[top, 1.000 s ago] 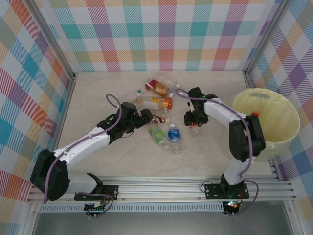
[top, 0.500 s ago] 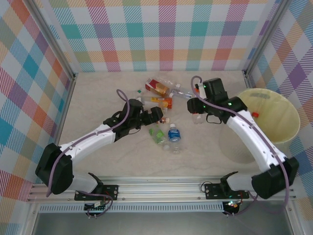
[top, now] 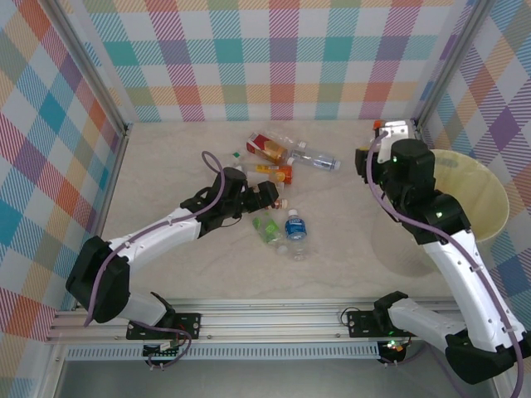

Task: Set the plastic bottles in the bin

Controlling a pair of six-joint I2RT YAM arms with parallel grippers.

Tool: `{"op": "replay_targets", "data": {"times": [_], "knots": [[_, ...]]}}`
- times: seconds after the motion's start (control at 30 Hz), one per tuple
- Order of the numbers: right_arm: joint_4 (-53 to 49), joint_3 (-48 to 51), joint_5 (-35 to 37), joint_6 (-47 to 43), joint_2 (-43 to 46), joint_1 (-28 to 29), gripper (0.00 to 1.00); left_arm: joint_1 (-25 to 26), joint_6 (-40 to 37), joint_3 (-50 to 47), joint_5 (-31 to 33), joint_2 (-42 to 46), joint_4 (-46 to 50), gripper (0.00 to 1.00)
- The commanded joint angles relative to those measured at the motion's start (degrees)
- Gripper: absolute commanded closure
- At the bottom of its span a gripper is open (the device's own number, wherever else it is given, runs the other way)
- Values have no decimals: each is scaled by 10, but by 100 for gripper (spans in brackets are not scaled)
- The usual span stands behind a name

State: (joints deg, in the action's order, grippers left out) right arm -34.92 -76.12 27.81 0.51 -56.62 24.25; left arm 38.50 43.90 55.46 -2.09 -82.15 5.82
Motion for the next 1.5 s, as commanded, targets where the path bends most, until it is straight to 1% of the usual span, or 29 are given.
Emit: {"op": "replay_targets", "data": {"times": [0.0,0.1,0.2,0.27,0.37,0.5,0.57,0.6,0.67,0.7,0.8,0.87,0.9,1.0,1.07,1.23,1.27,1.4,1.47], "knots": [[31,12,79,-16,7,-14,60,7,4,24,7,-8,0,0],[46,31,84,-4,22,-42,59,7,5,28,4,-13,-4,0],[81,65,69,8,54,-79,59,7,6,31,2,-16,-4,0],[58,63,43,28,61,-121,58,8,6,31,2,-16,-2,0],[27,60,24,34,68,-168,58,8,7,31,7,-15,4,0],[-14,54,-12,41,70,-217,57,8,11,31,15,-16,12,0],[-37,49,-10,42,62,-235,57,8,12,32,18,-17,16,0],[-44,51,3,41,59,-243,57,8,14,33,20,-18,18,0],[-43,68,32,30,59,-271,56,7,17,36,25,-21,27,0],[-34,83,34,26,62,-289,56,8,18,37,27,-21,32,0],[-23,128,2,42,75,-356,57,8,21,41,38,-28,47,0],[-20,148,-15,52,81,-383,57,7,24,44,42,-33,55,0],[-16,161,-12,55,82,-395,57,8,27,45,44,-36,58,0],[-1,190,34,58,83,-408,57,8,32,50,43,-47,68,0],[10,202,48,61,85,-411,56,8,32,57,40,-57,76,0],[22,212,72,61,78,-412,49,8,34,72,31,-81,93,0],[21,212,73,62,78,-412,47,7,36,73,29,-84,93,0],[9,206,84,72,78,-412,31,7,46,74,33,-91,96,0],[6,202,84,74,80,-412,25,7,49,73,31,-94,96,0]]}}
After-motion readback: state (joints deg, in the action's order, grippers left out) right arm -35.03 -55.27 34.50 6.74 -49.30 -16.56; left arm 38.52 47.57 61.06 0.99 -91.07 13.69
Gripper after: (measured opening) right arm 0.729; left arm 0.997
